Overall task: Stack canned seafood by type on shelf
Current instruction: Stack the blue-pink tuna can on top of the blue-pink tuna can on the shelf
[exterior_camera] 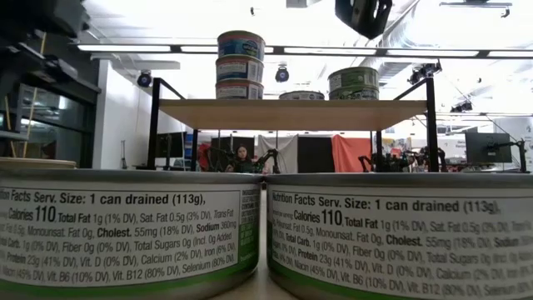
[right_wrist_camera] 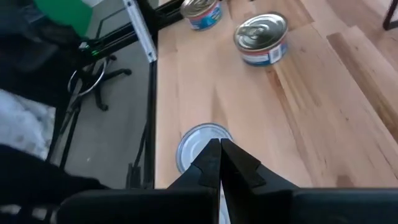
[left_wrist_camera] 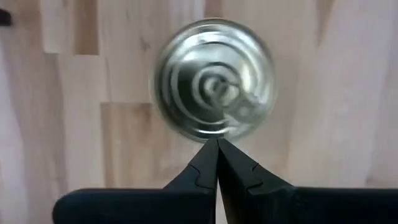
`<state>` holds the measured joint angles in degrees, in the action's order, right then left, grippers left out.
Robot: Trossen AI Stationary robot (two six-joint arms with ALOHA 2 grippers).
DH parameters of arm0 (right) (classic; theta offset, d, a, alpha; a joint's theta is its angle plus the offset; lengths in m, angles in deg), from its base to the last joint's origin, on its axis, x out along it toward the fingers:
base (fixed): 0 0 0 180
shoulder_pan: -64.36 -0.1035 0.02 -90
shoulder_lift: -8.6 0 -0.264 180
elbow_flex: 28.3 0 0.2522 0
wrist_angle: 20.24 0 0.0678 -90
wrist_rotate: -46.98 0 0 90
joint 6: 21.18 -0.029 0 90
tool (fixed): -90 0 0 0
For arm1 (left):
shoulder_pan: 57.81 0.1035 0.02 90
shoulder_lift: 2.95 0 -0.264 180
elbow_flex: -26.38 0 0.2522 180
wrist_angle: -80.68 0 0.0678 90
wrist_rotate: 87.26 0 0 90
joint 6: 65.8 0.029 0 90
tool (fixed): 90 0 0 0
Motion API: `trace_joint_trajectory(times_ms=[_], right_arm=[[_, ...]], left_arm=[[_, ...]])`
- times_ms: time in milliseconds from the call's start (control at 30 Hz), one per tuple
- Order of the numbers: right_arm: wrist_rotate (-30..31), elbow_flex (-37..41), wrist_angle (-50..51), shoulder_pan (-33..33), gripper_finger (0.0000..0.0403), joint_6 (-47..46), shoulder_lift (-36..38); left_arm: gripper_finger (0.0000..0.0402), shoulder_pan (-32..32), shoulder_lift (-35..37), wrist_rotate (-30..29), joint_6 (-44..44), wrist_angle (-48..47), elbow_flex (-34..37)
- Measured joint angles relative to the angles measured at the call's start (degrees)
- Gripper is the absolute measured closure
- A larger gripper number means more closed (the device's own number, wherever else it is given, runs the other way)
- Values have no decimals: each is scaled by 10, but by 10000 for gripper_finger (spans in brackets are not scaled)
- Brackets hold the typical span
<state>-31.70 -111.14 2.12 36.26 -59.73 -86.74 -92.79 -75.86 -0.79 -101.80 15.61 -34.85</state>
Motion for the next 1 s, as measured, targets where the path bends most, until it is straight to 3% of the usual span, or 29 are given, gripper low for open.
trace_joint_trajectory(times_ms=[267, 467, 600, 800, 1000], right_arm=[[68, 0, -12, -9, 403, -24, -26], [26, 0, 13, -9, 403, -70, -36], [33, 1, 73, -24, 403, -60, -38], [75, 29, 117, -58, 403, -64, -38], [79, 69, 116, -106, 403, -123, -37]], left_arm=[[401, -42, -28, 26, -97, -23, -1], [401, -46, -94, 25, -95, -14, -1], [401, -45, -139, 21, -143, -10, -1], [402, -45, -179, 4, -171, 93, -2], [402, -30, -227, -37, -194, 156, -35]])
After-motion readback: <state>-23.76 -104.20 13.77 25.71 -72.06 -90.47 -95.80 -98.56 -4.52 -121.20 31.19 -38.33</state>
